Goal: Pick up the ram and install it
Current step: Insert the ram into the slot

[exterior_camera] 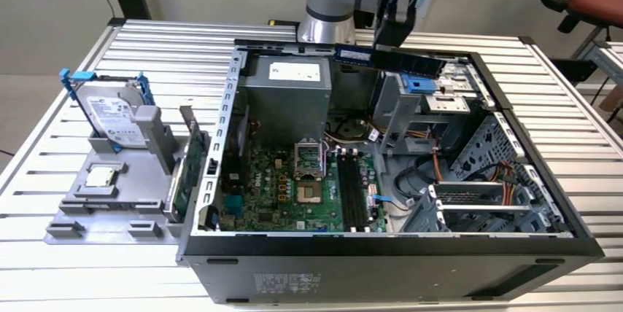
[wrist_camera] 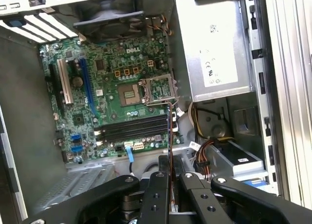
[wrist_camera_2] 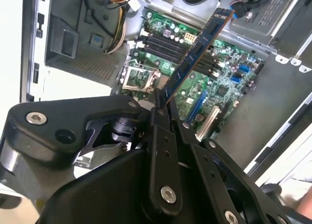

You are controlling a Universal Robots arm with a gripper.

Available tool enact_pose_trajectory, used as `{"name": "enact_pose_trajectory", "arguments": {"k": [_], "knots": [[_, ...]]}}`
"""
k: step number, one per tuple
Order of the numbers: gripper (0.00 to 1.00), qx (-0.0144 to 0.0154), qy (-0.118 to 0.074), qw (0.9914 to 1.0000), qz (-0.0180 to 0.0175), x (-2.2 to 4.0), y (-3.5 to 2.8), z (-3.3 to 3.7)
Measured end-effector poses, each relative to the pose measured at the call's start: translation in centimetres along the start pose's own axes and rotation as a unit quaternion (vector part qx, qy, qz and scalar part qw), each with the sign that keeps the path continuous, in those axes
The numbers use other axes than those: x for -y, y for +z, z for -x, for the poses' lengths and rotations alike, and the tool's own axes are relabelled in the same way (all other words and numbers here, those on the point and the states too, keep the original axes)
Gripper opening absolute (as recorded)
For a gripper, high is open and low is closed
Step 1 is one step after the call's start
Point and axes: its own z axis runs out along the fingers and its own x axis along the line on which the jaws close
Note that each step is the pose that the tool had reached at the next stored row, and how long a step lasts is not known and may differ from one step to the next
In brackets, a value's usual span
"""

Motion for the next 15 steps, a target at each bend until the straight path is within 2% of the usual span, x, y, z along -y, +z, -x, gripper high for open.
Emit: {"name": "enact_pose_trajectory", "arguments": {"k": [3,7,11,15], "knots": [[0.00,0.0003,0.018,0.99984,-0.0003,0.00,0.00,0.00],[0.00,0.0007,0.046,0.99895,-0.0007,0.00,0.00,0.00],[0.00,0.0012,0.072,0.99737,-0.0011,0.00,0.00,-0.01],[0.00,0.0016,0.099,0.99512,-0.0015,0.01,0.00,-0.01]]}}
